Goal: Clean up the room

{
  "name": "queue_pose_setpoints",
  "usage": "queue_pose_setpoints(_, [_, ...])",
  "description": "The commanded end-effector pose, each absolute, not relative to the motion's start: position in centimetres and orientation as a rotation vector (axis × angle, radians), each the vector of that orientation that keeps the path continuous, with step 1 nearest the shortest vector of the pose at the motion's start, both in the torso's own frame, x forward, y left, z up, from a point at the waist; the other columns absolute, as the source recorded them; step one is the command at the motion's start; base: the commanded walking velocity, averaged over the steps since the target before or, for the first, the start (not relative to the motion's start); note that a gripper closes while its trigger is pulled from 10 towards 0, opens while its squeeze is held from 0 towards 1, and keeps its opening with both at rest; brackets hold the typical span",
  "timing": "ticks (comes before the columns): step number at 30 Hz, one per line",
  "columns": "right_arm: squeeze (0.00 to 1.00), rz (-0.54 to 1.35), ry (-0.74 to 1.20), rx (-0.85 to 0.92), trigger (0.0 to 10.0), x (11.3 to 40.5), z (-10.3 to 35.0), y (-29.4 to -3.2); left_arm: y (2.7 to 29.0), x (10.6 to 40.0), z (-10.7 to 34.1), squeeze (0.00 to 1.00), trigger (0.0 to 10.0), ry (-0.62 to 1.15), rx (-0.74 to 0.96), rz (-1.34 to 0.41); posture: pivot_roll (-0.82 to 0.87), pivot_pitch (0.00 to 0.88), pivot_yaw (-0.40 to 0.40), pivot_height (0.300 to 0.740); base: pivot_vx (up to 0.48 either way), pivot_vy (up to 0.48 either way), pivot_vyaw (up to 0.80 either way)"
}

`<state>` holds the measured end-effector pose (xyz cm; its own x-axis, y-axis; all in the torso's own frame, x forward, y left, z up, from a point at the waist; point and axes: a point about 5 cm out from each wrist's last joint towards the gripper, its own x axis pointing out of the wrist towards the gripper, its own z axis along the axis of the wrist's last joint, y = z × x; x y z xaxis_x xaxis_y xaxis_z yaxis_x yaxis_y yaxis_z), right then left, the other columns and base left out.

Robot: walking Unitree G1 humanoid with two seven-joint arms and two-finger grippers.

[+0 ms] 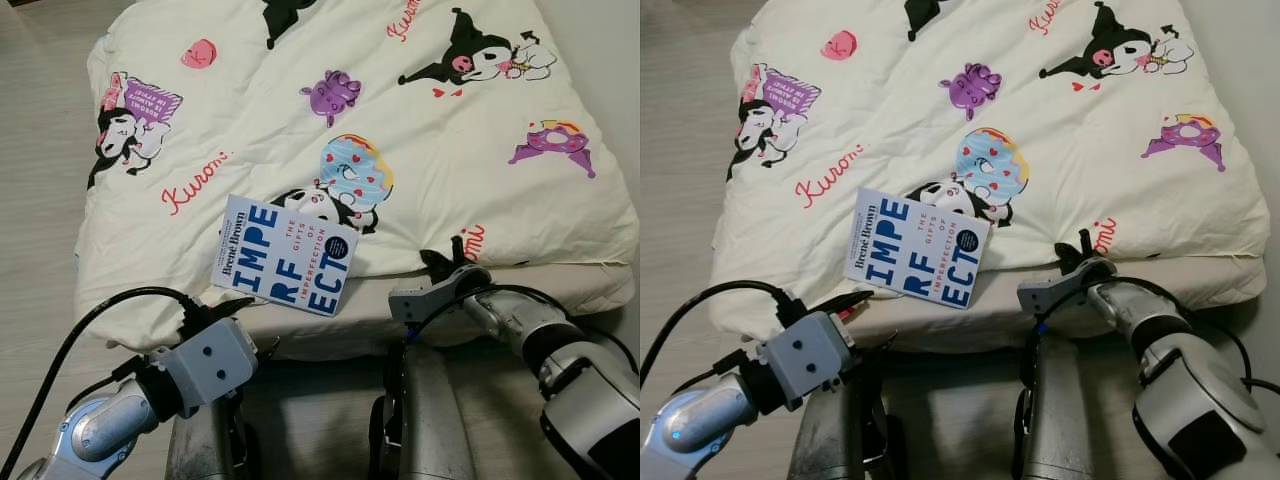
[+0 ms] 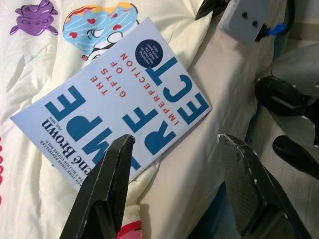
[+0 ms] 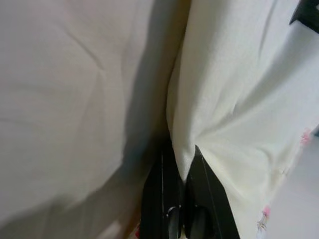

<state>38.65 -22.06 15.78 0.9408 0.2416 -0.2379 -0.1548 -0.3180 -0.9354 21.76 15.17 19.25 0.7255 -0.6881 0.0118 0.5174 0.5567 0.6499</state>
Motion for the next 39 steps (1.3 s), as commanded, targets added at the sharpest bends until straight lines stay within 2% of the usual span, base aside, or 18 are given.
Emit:
queue_pose_setpoints(1, [0.0,0.516,0.057,-1.797,0.0,37.9,14.7,-23.1,15.8,21.7,18.6,0.0,10.0,-0.238,0.698,-0.725,0.09,0.531,0.038,0.566,0.0,0.0,0.0])
queue_pose_setpoints(4, [0.0,0.571,0.079,-1.767,0.0,37.8,15.0,-23.1,16.0,21.7,18.6,0.0,10.0,-0.237,0.703,-0.722,0.09,0.529,0.037,0.566,0.0,0.0,0.0])
queue_pose_setpoints(8, [0.0,0.78,0.196,-1.619,0.0,37.1,15.4,-23.3,15.8,21.6,18.7,0.0,10.0,-0.239,0.696,-0.731,0.09,0.528,0.036,0.566,0.0,0.0,0.0])
queue_pose_setpoints(13, [0.0,0.866,0.231,-1.599,0.0,36.7,15.5,-23.5,15.4,21.4,18.8,0.0,10.0,-0.244,0.675,-0.754,0.09,0.528,0.037,0.566,0.0,0.0,0.0])
queue_pose_setpoints(17, [0.0,1.033,0.304,-1.557,0.0,35.6,15.2,-23.9,14.5,21.0,19.2,0.0,10.0,-0.258,0.603,-0.795,0.09,0.528,0.036,0.566,0.0,0.0,0.0])
queue_pose_setpoints(26, [0.0,1.217,0.382,-1.489,0.0,34.1,14.1,-24.2,13.1,19.5,18.9,0.0,10.0,-0.209,0.495,-0.932,0.09,0.528,0.034,0.566,0.0,0.0,0.0])
queue_pose_setpoints(33, [0.0,1.327,0.432,-1.42,0.0,33.0,13.1,-24.3,12.7,18.7,18.3,0.0,10.0,-0.126,0.408,-0.989,0.08,0.526,0.031,0.566,0.0,0.0,0.0])
queue_pose_setpoints(39, [0.0,1.385,0.446,-1.386,0.0,32.5,12.9,-24.2,12.8,18.7,18.2,0.0,10.0,-0.112,0.411,-0.99,0.08,0.525,0.03,0.566,0.0,0.0,0.0])
